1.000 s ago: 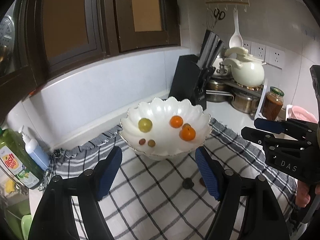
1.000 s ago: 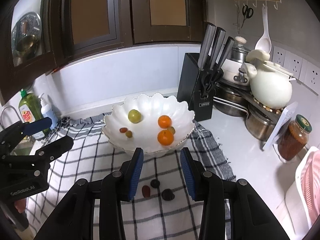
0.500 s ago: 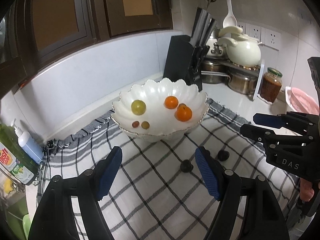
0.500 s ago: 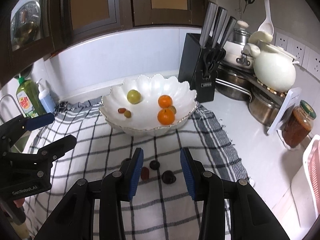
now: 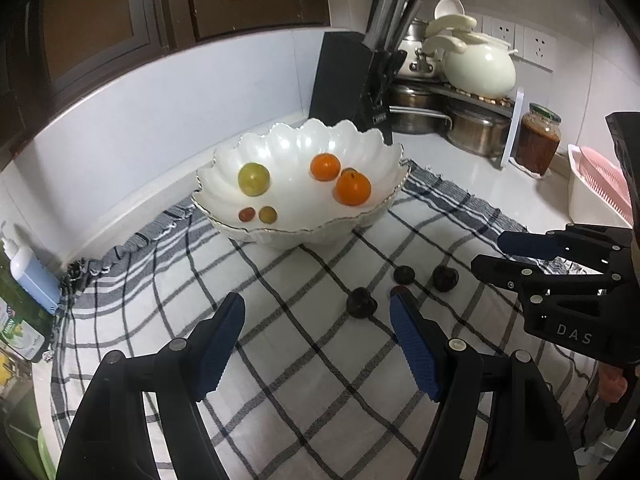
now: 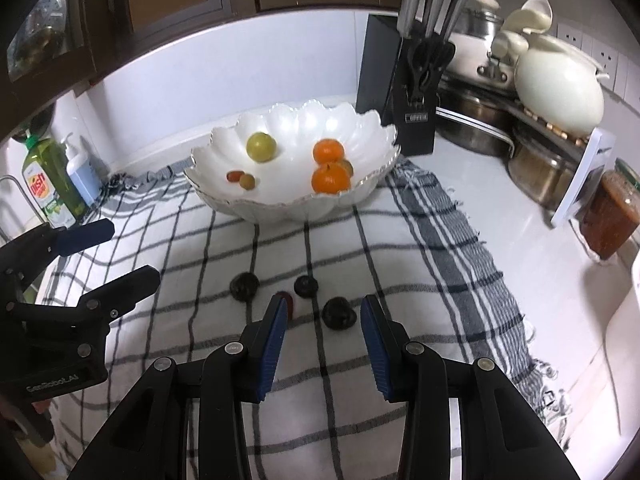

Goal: Organize fruits
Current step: 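Lower both tools toward the dark plums on the cloth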

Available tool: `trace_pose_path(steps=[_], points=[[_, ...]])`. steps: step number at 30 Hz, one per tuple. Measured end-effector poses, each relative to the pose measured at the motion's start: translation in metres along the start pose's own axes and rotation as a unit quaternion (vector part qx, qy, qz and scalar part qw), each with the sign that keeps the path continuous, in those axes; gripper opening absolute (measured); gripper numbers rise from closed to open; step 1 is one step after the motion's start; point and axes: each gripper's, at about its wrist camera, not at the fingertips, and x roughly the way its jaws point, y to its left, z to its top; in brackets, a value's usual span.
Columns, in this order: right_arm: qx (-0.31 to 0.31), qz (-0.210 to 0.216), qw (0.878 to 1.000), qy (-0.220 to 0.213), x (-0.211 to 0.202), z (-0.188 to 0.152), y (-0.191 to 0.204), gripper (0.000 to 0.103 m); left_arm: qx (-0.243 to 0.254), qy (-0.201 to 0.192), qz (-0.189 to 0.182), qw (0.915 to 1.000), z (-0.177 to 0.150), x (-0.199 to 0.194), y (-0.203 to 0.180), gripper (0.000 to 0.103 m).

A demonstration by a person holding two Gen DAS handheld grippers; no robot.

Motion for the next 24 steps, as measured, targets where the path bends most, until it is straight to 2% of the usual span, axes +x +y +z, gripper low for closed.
trace_pose_path(steps=[11,24], points=[[0.009,0.009,0.999,0.039,0.032,-0.01,-0.009,0.04,0.006,0.043,-0.02,0.9988,-0.008,0.038,-0.009,0.074],[0.025,0.018,0.997,0.065,0.064,-0.01,-0.014,0.04,0.0,0.081,-0.034,0.9962,-0.008,0.082,-0.013,0.069]])
